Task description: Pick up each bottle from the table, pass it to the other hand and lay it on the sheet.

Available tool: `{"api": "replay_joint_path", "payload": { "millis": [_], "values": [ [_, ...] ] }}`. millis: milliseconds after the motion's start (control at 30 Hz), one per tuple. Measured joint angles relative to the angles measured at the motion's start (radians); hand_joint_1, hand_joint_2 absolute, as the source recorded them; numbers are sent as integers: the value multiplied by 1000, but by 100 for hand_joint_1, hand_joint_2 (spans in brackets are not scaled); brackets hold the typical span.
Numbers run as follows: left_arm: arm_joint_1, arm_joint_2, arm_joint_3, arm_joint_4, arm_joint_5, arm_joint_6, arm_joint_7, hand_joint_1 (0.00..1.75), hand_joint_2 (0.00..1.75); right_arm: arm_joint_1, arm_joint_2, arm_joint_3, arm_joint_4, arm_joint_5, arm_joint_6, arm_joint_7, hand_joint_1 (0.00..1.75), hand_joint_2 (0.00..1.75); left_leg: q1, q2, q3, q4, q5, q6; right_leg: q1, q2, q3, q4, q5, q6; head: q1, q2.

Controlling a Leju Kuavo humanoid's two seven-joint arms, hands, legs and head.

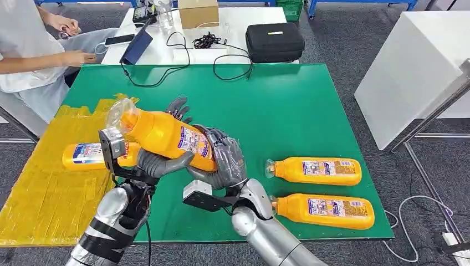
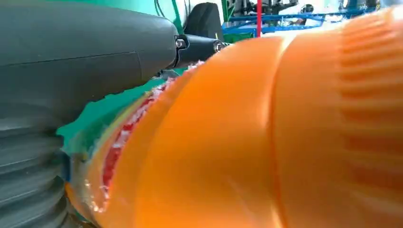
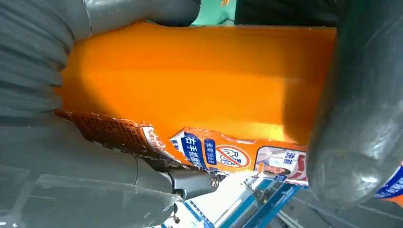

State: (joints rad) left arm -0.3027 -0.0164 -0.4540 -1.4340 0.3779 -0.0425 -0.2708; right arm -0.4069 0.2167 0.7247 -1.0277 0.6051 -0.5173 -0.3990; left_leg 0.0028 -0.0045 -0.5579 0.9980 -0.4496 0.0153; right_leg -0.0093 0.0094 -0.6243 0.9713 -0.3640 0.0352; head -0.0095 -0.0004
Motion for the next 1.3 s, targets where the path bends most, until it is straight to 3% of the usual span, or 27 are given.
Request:
{"api": "replay_joint_path", "payload": {
  "millis": [600,633,667,1300],
  "values": [
    [38,-15,28,-26,82,55,-20,175,175,-43,0,59,56,-31,18,10,175,175,0,0,0,0,0,0,0,0,0,0,0,0,0,0],
    [39,-16,30,-27,84,56,-21,175,175,-43,1,60,58,-31,18,10,31,175,0,0,0,0,0,0,0,0,0,0,0,0,0,0],
    [41,-16,30,-29,87,58,-22,175,175,-44,1,60,60,-31,18,11,0,175,0,0,0,0,0,0,0,0,0,0,0,0,0,0],
    [33,-18,133,-50,93,144,-40,175,175,50,-34,81,-93,-27,-10,-7,0,175,0,0,-1,0,0,0,1,0,-1,0,0,0,0,0]
  ]
}}
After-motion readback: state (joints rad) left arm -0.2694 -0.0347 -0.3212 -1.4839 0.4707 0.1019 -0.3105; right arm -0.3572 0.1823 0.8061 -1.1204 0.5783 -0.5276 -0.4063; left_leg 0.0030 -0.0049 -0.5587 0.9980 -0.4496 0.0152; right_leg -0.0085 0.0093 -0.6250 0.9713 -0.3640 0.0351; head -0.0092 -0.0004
